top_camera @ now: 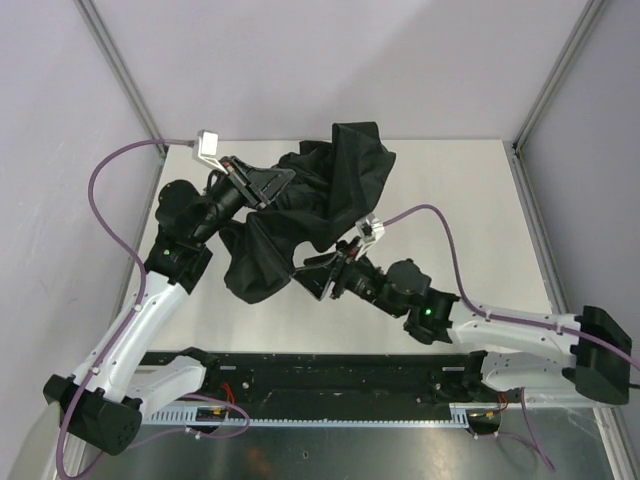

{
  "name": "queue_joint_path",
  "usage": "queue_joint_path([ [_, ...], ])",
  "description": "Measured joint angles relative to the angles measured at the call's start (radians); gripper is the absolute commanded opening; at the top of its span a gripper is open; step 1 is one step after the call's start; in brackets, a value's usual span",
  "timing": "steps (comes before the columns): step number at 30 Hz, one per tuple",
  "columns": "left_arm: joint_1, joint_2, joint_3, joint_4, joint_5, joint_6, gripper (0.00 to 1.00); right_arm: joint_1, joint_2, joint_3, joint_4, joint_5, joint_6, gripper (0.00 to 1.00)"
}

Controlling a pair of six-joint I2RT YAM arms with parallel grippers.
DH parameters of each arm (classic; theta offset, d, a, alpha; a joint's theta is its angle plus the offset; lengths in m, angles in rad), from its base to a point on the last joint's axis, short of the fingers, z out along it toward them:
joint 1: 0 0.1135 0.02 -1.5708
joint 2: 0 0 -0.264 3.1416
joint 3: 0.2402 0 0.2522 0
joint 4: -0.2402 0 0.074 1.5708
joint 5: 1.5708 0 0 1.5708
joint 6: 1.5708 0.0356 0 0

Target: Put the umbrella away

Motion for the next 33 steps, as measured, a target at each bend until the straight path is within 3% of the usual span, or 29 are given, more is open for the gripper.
queue_joint_path([
  [8, 0.0, 0.0, 0.0, 0.0, 0.035, -0.001, 0.0, 0.006, 0.112, 0.082, 0.107, -0.019, -0.022, 0.4],
  [14, 0.001, 0.001, 0.0, 0.0, 0.066, -0.003, 0.0, 0.012, 0.172, 0.096, 0.2, -0.065, -0.021, 0.43],
  [16, 0.001, 0.002, 0.0, 0.0, 0.075, -0.003, 0.0, 0.016, 0.193, 0.097, 0.213, -0.08, -0.021, 0.33],
  [19, 0.001, 0.003, 0.0, 0.0, 0.087, -0.003, 0.0, 0.027, 0.219, 0.098, 0.224, -0.098, -0.041, 0.07],
  [21, 0.001, 0.003, 0.0, 0.0, 0.1, -0.003, 0.0, 0.042, 0.222, 0.098, 0.223, -0.089, -0.074, 0.02],
  [29, 0.001, 0.003, 0.0, 0.0, 0.163, -0.021, 0.0, 0.139, 0.199, 0.119, 0.169, 0.316, -0.349, 0.0],
  [33, 0.001, 0.003, 0.0, 0.002, 0.168, -0.027, 0.0, 0.136, 0.193, 0.119, 0.137, 0.426, -0.415, 0.0],
])
